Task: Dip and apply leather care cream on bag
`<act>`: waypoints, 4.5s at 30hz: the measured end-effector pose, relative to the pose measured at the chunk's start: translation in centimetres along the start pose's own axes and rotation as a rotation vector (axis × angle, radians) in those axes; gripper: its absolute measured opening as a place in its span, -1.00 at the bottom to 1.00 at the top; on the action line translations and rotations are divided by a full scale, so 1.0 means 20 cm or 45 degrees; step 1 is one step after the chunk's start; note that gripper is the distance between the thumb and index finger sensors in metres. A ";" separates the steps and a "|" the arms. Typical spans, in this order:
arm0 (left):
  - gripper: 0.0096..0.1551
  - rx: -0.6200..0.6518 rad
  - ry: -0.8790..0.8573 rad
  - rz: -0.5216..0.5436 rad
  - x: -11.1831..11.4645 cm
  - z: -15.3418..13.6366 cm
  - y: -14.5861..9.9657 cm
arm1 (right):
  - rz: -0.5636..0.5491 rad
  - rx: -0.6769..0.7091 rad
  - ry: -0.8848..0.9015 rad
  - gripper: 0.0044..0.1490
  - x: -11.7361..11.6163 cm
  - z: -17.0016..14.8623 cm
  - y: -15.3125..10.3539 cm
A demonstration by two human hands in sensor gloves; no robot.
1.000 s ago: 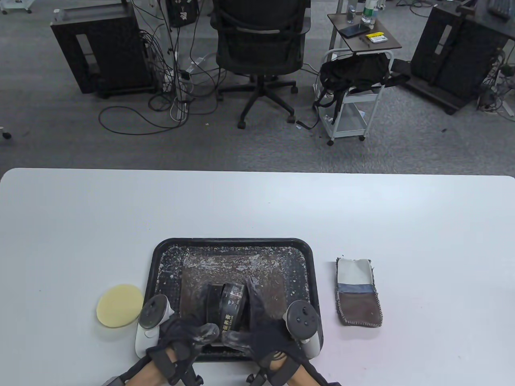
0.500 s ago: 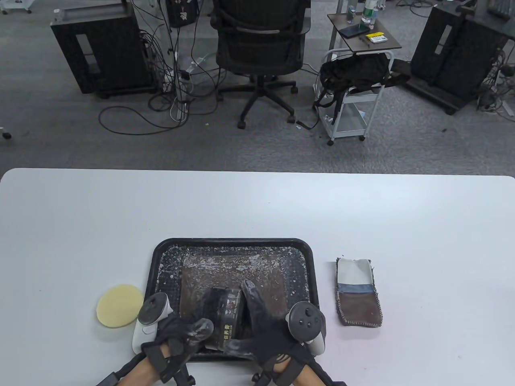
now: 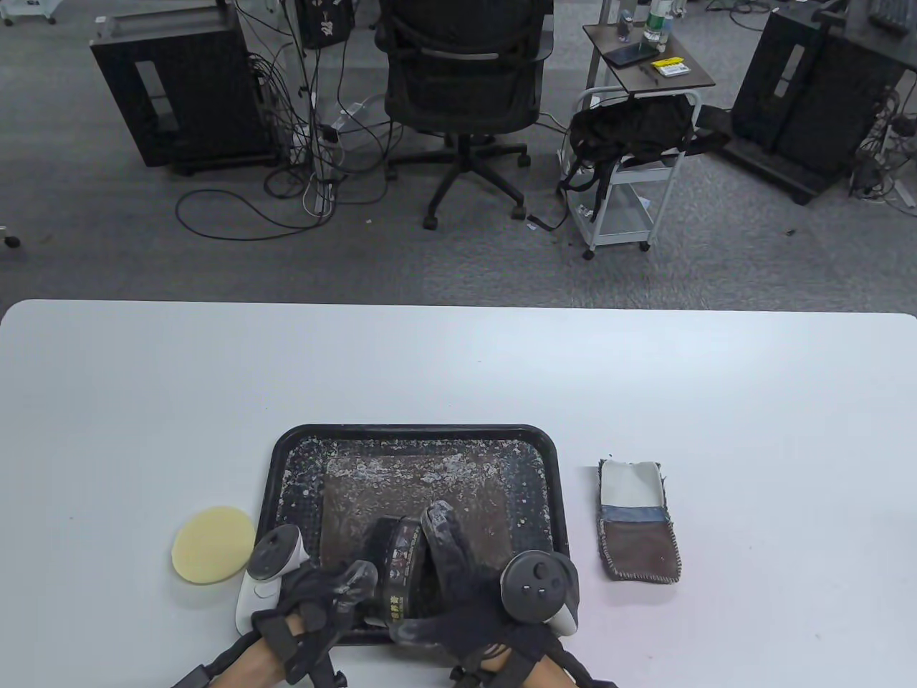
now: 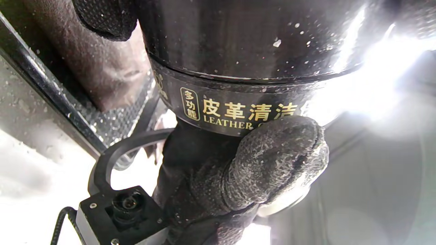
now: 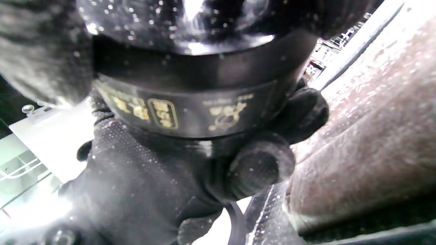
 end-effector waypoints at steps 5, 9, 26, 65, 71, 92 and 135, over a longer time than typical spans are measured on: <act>0.44 0.070 0.062 -0.002 0.01 0.04 0.00 | -0.027 -0.054 0.141 0.51 0.00 -0.04 0.00; 0.47 0.244 0.329 0.025 0.02 0.12 -0.01 | -0.015 -0.190 0.583 0.50 -0.03 -0.13 -0.01; 0.45 0.165 0.043 -0.030 -0.02 0.08 -0.01 | -0.035 -0.059 0.218 0.50 -0.02 -0.03 0.00; 0.36 0.568 1.171 0.777 -0.26 0.59 -0.19 | -0.093 -0.241 0.857 0.22 -0.03 -0.17 -0.03; 0.38 0.205 1.442 0.922 -0.57 0.64 -0.12 | -0.137 -0.222 0.820 0.19 0.04 -0.16 -0.05; 0.36 -0.798 1.633 1.067 -1.20 0.43 0.16 | -0.163 -0.209 0.776 0.16 0.11 -0.14 -0.07; 0.25 0.180 1.921 0.400 0.03 0.30 0.03 | -0.165 -0.441 -0.602 0.26 0.46 -0.13 -0.17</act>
Point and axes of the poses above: the tracker on the back of each hand, its own z axis roughly to the thumb side, its own y axis roughly from the wrist to the fingertips, x = y × z, the point moved 2 cm from there along y, roughly from the wrist to the fingertips, and after that the axes turned 6 degrees about z, right-handed, at the moved point
